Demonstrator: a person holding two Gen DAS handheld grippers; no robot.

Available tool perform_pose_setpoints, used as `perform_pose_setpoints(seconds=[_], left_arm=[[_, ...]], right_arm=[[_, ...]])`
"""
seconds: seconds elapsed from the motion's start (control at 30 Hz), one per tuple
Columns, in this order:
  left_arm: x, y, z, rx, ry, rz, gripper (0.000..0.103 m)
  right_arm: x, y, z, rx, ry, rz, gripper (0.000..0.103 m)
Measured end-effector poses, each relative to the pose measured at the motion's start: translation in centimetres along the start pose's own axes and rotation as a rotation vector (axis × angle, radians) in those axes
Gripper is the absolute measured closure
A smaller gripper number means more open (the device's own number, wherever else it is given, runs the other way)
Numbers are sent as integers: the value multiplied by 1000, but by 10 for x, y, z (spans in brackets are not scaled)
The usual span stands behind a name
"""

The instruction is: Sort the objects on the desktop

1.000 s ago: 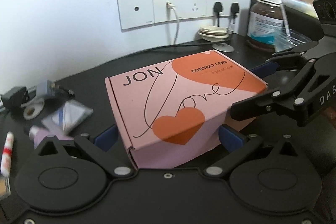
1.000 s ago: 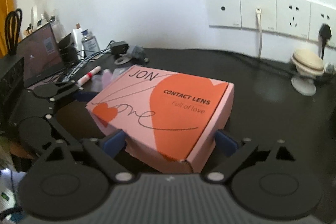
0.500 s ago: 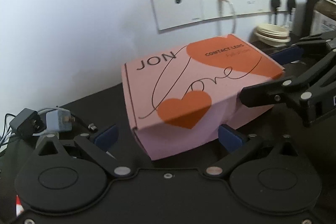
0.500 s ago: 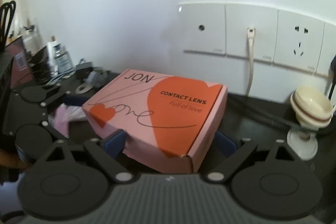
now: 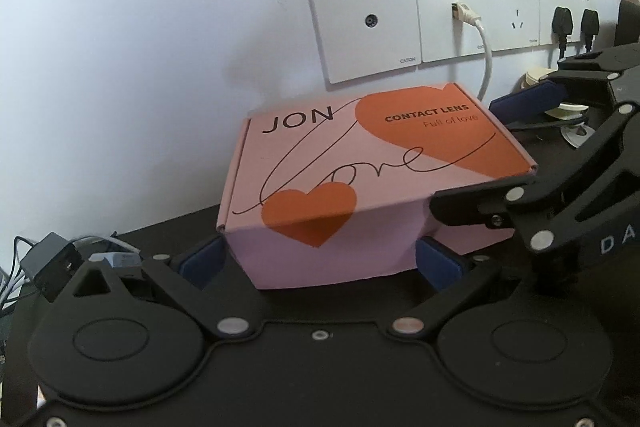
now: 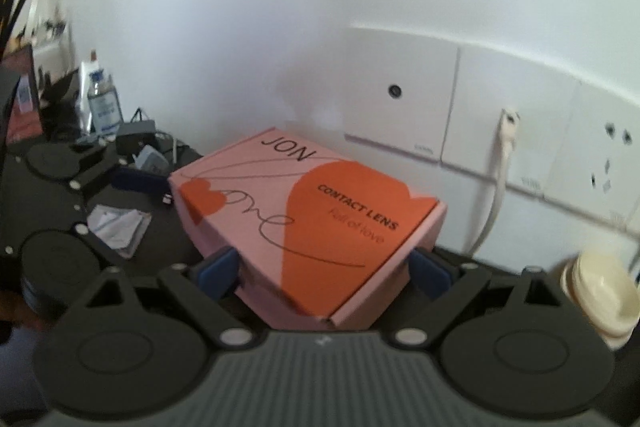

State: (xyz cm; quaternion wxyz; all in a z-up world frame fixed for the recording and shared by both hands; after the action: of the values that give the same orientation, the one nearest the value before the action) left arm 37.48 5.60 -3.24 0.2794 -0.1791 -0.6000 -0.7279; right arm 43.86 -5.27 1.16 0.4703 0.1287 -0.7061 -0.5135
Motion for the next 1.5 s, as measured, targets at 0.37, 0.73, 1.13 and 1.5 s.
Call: perform_pose_setpoints(seconds=[0.37, 0.73, 1.13, 1.5], left_arm=[[7, -6, 11, 79, 53, -12, 3], [20, -3, 12, -52, 39, -92, 1], [26, 2, -12, -211, -108, -165, 12], [8, 6, 45, 51, -86, -119, 1]], right_arm=[[-7, 17, 10, 112, 105, -29, 10], [11, 13, 3, 187, 68, -16, 13], [-9, -2, 1, 280, 72, 25, 23], [-20, 7, 9, 353, 98, 23, 21]])
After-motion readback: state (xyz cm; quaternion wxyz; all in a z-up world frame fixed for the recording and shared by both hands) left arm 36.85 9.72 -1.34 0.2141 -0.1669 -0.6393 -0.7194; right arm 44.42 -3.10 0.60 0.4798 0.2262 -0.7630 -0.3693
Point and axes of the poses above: each gripper's, at about its wrist camera, not at the fingertips, and x roughly against the way its jaws point, z to its left, y to its top, the point moved 5 cm from there along -x, roughly the way its jaws point, and after that the axes turned 2 degrees about y, right-handed, at the moved point
